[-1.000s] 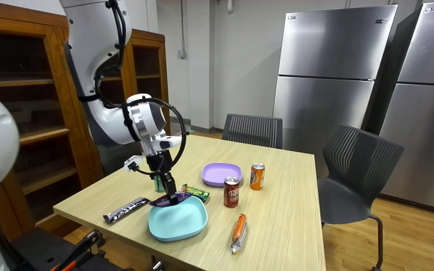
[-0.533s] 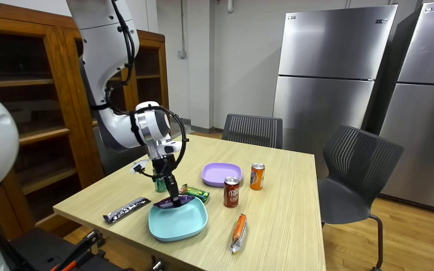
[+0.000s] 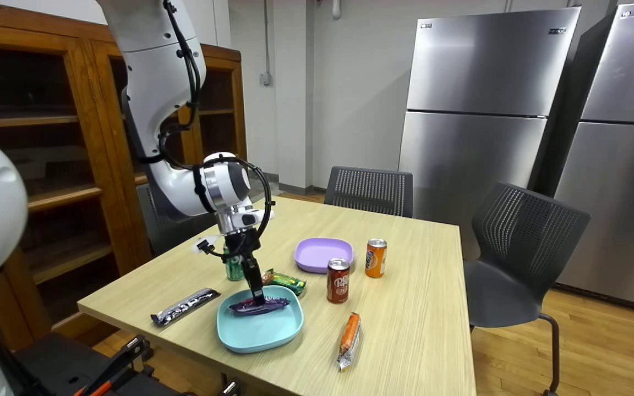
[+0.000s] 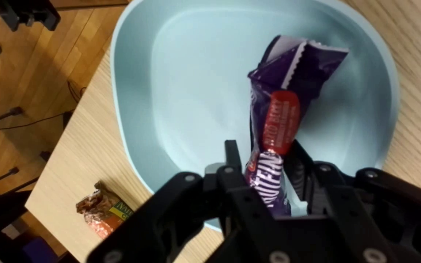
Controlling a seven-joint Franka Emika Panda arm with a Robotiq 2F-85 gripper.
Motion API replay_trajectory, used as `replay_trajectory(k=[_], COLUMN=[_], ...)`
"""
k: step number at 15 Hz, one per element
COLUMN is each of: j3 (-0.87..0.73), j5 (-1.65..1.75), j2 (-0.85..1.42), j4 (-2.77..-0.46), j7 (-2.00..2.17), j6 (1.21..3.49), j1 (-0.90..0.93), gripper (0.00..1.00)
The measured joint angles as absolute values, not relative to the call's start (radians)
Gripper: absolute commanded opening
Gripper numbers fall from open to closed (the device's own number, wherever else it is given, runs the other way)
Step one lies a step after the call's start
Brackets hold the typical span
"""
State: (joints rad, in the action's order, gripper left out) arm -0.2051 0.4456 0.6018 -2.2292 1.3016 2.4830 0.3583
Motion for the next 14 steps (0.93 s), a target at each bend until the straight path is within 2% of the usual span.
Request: replay_trajectory(k=[4, 14], j3=[-0.204, -0.202], j5=[0.451, 0.48], j2=[0.57, 0.445], j4=[-2.231, -2.259], j7=[1.281, 1.239], j6=[2.457, 2.421], j1=[0.359, 0.342], gripper=[0.99, 1.0])
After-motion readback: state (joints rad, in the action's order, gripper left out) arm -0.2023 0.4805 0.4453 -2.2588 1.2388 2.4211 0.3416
